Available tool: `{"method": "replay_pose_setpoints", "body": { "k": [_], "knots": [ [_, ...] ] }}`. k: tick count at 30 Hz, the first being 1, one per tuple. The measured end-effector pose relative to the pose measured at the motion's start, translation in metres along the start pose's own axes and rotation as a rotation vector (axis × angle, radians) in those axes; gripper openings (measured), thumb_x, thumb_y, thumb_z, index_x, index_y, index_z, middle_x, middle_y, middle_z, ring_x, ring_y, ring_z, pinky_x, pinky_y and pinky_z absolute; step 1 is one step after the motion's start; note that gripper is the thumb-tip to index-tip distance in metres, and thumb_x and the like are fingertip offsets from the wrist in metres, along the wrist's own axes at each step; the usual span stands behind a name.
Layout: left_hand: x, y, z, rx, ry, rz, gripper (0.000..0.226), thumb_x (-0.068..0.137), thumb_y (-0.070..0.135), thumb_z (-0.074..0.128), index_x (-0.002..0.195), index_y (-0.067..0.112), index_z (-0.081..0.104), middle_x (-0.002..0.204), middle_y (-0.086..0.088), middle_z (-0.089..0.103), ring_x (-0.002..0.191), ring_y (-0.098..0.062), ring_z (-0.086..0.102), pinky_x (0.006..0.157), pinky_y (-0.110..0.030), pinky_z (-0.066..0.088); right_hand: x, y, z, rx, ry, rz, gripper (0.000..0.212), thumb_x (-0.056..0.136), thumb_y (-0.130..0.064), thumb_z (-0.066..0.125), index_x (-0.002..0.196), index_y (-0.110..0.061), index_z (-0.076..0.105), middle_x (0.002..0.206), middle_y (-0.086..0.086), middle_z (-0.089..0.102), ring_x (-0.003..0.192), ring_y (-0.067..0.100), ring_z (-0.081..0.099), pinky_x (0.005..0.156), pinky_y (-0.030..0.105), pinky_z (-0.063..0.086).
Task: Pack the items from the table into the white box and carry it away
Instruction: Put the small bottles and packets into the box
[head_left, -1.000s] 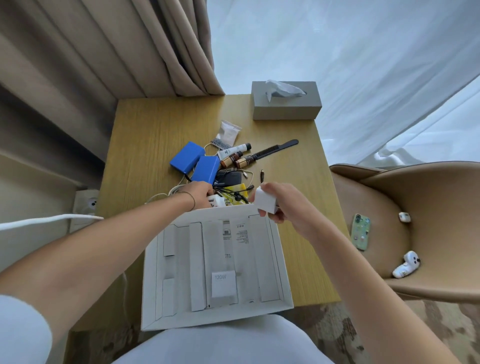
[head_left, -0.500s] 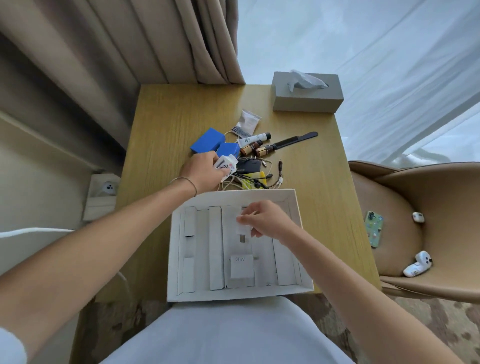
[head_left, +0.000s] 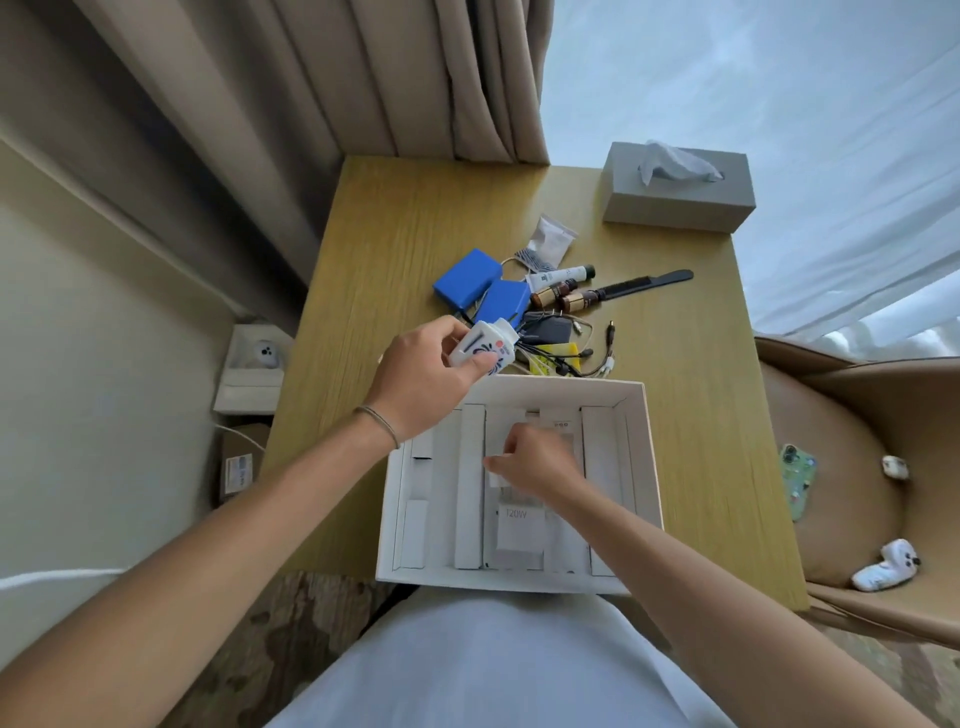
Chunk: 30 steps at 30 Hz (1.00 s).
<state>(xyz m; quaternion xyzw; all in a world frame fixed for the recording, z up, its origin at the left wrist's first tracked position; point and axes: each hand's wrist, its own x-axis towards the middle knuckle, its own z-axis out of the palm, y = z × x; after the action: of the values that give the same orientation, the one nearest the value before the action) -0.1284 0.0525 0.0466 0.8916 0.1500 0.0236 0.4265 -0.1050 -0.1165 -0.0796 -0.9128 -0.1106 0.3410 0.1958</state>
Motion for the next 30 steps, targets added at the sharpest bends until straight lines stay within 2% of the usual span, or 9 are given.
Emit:
{"method": "replay_pose_setpoints", "body": {
  "k": [6,8,10,12,15,17,19,26,30],
  "knots": [
    [-0.011,-0.003,0.016,0.024,-0.072,0.029,0.025,0.084,0.043,0.072,0.094,0.02,0.069,0.081,0.009,0.07,0.071,-0.009,0.065,0.06,-0.027,0.052,-0.005,0.0,0.003,-0.048,-0.027,-0.04,0.036,0.079,-0.053,0.076,0.083,-0.022,0.059,0.081,-0.004,0.062,0.073,0.015,0.056,0.063,0.031,0.049],
    [-0.011,-0.008,0.025,0.094,-0.095,0.037,0.023,0.084,0.042,0.071,0.095,0.022,0.069,0.081,0.01,0.069,0.07,-0.006,0.063,0.058,-0.024,0.047,-0.008,0.005,-0.003,-0.03,-0.031,-0.05,0.037,0.082,-0.051,0.075,0.101,-0.021,0.062,0.096,-0.004,0.065,0.085,0.017,0.059,0.066,0.031,0.048],
    [-0.01,-0.016,0.034,0.175,-0.107,0.036,0.024,0.085,0.043,0.07,0.096,0.022,0.068,0.083,0.008,0.068,0.071,-0.01,0.061,0.06,-0.027,0.048,-0.014,0.011,-0.014,-0.036,-0.012,-0.046,0.043,0.087,-0.044,0.07,0.122,-0.021,0.061,0.114,0.0,0.067,0.101,0.021,0.062,0.072,0.031,0.046],
    [-0.01,-0.023,0.044,0.205,-0.139,0.004,0.024,0.086,0.044,0.069,0.098,0.023,0.068,0.088,0.007,0.069,0.076,-0.013,0.061,0.064,-0.031,0.05,-0.022,0.017,-0.03,-0.05,0.005,-0.053,0.041,0.092,-0.038,0.065,0.128,-0.02,0.062,0.123,0.002,0.068,0.108,0.022,0.063,0.079,0.031,0.047],
    [-0.01,-0.031,0.061,0.235,-0.194,-0.036,0.023,0.086,0.045,0.067,0.097,0.024,0.066,0.089,0.006,0.067,0.079,-0.015,0.061,0.065,-0.032,0.05,-0.037,0.023,-0.056,0.015,-0.005,-0.053,0.028,0.095,-0.034,0.063,0.119,-0.021,0.068,0.118,0.001,0.07,0.098,0.021,0.067,0.079,0.032,0.053],
    [-0.009,-0.036,0.074,0.264,-0.209,-0.062,0.023,0.086,0.044,0.067,0.096,0.024,0.065,0.09,0.003,0.066,0.08,-0.018,0.059,0.064,-0.03,0.044,-0.047,0.025,-0.069,0.14,-0.047,-0.046,0.018,0.096,-0.033,0.061,0.11,-0.023,0.069,0.105,-0.002,0.072,0.079,0.019,0.072,0.071,0.034,0.059],
    [-0.008,-0.041,0.086,0.311,-0.221,-0.087,0.027,0.086,0.045,0.066,0.102,0.023,0.067,0.095,0.0,0.069,0.083,-0.021,0.061,0.065,-0.029,0.043,-0.056,0.028,-0.078,0.237,-0.057,-0.039,0.014,0.097,-0.031,0.061,0.105,-0.025,0.07,0.092,-0.003,0.073,0.065,0.013,0.071,0.061,0.029,0.058],
    [-0.003,-0.056,0.115,0.457,-0.254,-0.107,0.035,0.089,0.048,0.062,0.115,0.025,0.067,0.109,0.0,0.071,0.095,-0.021,0.066,0.069,-0.028,0.046,-0.072,0.041,-0.084,0.357,-0.046,-0.011,0.012,0.099,-0.027,0.059,0.103,-0.024,0.07,0.087,-0.001,0.075,0.059,0.009,0.066,0.053,0.022,0.05],
    [-0.003,-0.06,0.123,0.588,-0.245,-0.068,0.035,0.092,0.047,0.055,0.119,0.026,0.064,0.114,-0.002,0.069,0.106,-0.023,0.062,0.073,-0.031,0.044,-0.074,0.043,-0.085,0.409,-0.038,0.006,0.016,0.1,-0.025,0.059,0.109,-0.02,0.07,0.089,0.001,0.075,0.061,0.01,0.066,0.055,0.024,0.052]
  ]
}}
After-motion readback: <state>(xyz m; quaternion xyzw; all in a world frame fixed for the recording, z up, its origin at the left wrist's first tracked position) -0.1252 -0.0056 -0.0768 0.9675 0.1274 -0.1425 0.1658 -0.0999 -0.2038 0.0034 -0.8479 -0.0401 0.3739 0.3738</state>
